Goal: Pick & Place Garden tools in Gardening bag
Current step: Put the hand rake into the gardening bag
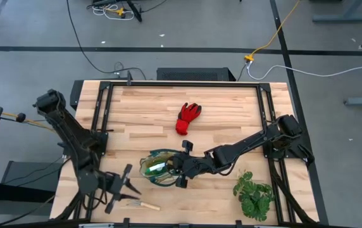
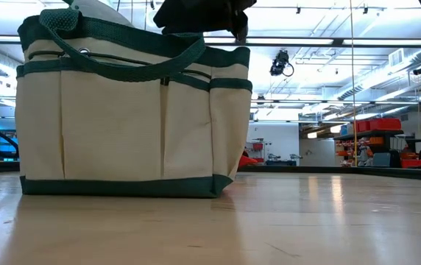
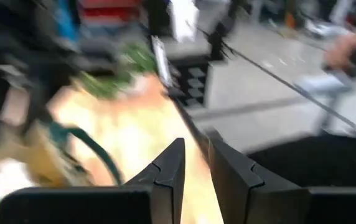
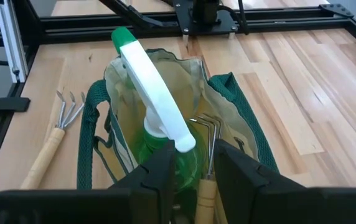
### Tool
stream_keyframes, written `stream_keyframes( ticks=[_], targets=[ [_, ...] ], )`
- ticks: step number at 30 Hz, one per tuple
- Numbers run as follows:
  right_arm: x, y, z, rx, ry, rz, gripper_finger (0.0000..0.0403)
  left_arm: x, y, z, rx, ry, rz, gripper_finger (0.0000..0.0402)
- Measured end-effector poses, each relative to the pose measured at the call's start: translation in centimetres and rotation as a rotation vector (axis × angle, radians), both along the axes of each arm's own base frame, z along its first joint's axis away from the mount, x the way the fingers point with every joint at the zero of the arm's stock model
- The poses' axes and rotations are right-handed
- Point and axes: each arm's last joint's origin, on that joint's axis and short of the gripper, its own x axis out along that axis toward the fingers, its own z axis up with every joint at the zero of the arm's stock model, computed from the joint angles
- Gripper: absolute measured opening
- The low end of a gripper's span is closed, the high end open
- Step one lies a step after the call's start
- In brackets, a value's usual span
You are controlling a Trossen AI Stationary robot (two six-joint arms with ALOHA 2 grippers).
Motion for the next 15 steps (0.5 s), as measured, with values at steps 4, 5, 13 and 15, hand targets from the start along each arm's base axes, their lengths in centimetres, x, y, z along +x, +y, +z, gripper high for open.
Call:
stream_keyframes(
  ticks=[4,5,13,15],
  targets=[
    [0.0,0.0,0.0,0.001,0.000,0.000,0.0112,0.1,-0.7,-0.4,-0.008,0.110,-0.087,0.0080],
    [0.0,0.0,0.0,0.001,-0.001,0.000,0.0112,0.2,-0.8,-0.7,-0.003,0.132,-0.098,0.0080],
    [0.1,0.0,0.1,0.005,-0.011,0.000,0.0112,0.6,-1.9,-3.3,-0.009,0.288,-0.145,0.0080],
    [0.1,0.0,0.1,0.005,-0.012,0.000,0.0112,0.7,-2.2,-3.9,-0.008,0.317,-0.157,0.0080]
  ],
)
